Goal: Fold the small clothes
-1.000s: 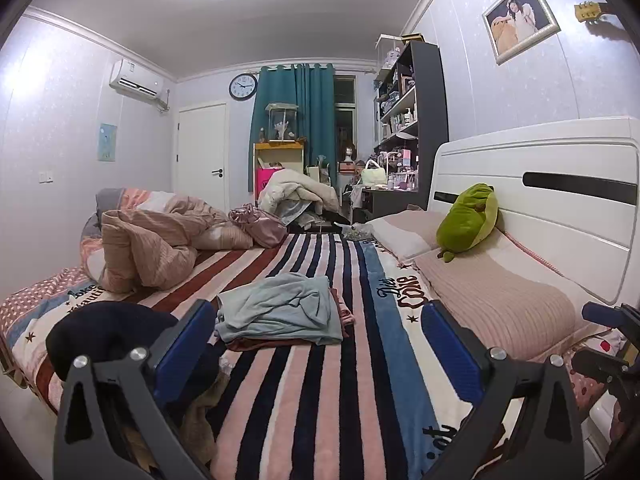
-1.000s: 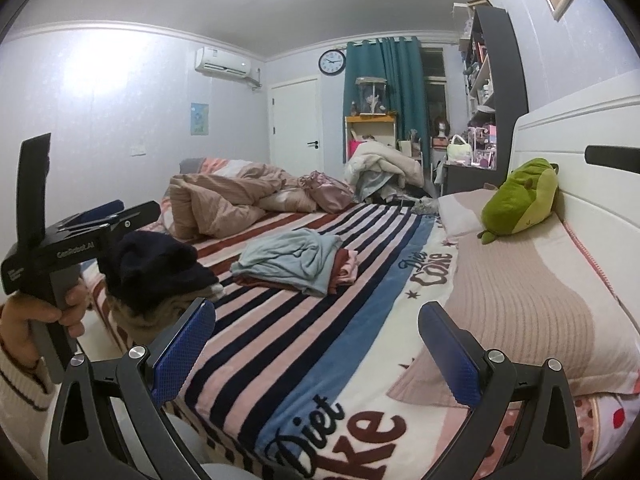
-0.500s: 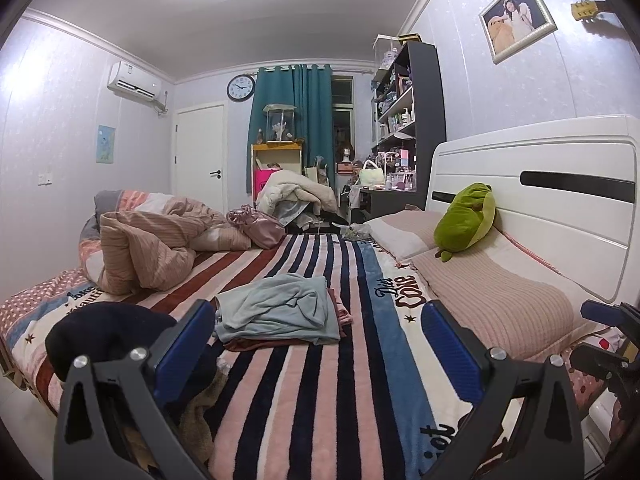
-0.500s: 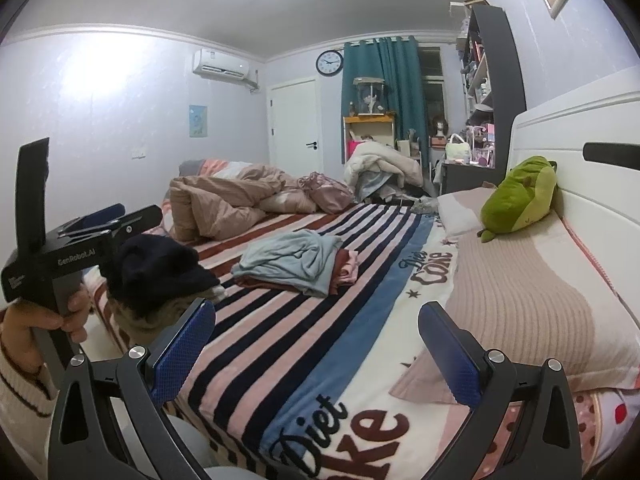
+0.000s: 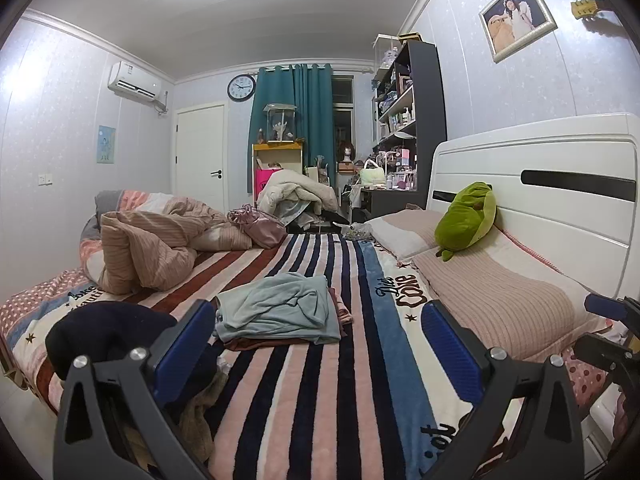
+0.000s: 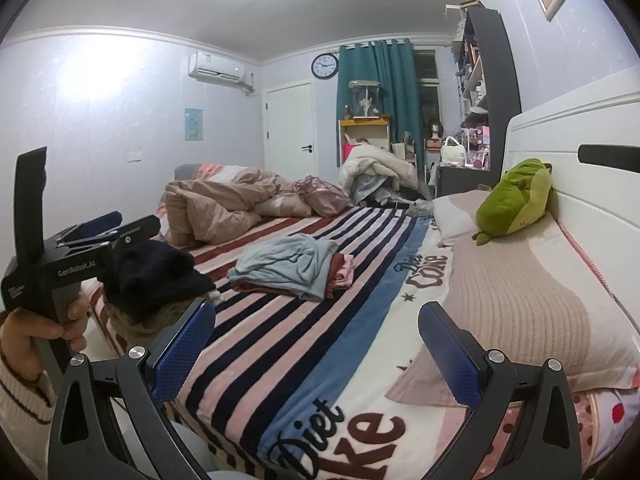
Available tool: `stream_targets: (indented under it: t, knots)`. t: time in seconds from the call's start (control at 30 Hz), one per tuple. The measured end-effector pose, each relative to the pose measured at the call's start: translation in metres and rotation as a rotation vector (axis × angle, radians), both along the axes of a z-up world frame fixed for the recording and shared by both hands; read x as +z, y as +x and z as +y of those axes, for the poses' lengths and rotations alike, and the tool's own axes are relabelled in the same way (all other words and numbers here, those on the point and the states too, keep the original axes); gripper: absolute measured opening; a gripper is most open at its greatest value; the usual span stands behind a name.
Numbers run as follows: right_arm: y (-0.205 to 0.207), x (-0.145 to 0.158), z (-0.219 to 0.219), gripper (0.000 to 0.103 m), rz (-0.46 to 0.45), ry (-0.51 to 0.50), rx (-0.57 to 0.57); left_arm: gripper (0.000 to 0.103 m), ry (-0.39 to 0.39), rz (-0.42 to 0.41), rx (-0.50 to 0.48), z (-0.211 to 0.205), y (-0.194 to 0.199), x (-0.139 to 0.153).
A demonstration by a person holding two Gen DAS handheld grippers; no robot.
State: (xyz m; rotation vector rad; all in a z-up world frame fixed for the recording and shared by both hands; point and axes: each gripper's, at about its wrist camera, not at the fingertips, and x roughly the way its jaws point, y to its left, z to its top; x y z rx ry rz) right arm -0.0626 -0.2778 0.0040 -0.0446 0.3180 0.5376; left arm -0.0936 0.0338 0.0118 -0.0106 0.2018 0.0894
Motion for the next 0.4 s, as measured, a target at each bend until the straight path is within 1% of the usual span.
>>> stream_targets:
  t: [0.1,0.3,0.4]
  knots:
    - [0.0009,0.0034,-0.0003,0.102,0.011,0.016,-0.004,0.102,0.001,-0.001,0.002,0.0005,0.0,0.0]
    - [0.0002,0.0049,0.001,0.102,0.01,0.011,-0.014,0.102,0.003,-0.002,0.003,-0.0003,-0.0006,0.0]
    - [0.0,0.0053,0.0012,0.102,0.008,0.009,-0.015,0.102,-0.006,0.01,-0.021,0.0008,0.0004,0.0004]
